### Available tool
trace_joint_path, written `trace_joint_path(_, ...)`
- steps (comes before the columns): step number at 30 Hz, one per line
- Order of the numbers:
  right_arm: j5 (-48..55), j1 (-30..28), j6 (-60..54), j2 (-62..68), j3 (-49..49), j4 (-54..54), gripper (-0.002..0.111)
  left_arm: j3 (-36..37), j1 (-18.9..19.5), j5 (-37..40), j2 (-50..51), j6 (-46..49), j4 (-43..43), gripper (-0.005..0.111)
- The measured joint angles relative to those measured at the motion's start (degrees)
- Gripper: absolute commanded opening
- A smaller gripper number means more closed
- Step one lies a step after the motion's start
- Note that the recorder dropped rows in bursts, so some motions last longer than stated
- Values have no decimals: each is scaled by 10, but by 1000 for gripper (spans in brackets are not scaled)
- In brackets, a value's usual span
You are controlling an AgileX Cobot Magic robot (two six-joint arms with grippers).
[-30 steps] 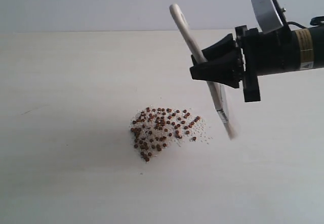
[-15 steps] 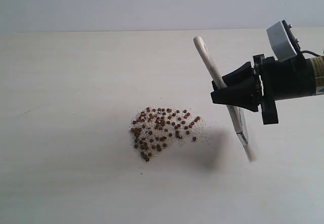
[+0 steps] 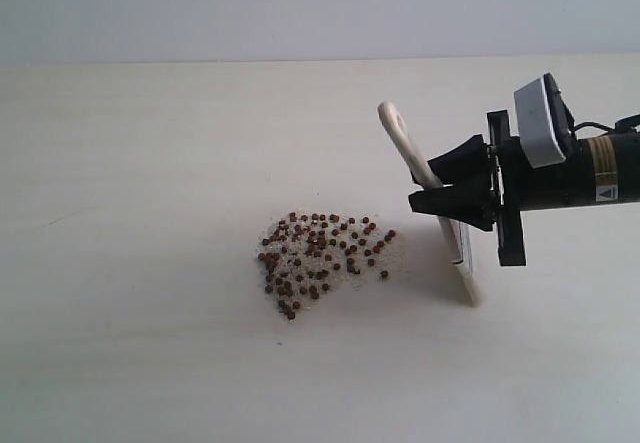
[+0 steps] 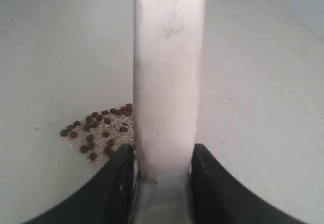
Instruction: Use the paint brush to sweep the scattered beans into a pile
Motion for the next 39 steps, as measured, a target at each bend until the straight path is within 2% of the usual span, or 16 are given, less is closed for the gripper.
trace_joint_path(12, 0, 70, 36, 78, -95, -2, 0, 0, 0, 0, 0, 0, 0, 0)
trace_joint_path(22, -1, 133, 48, 92, -117, 7, 0, 0, 0, 0, 0, 0, 0, 0)
trace_joint_path(30, -1, 143, 52, 92, -118, 55, 0, 0, 0, 0, 0, 0, 0, 0)
trace_joint_path(39, -1, 143, 66, 92, -118, 62, 0, 0, 0, 0, 0, 0, 0, 0)
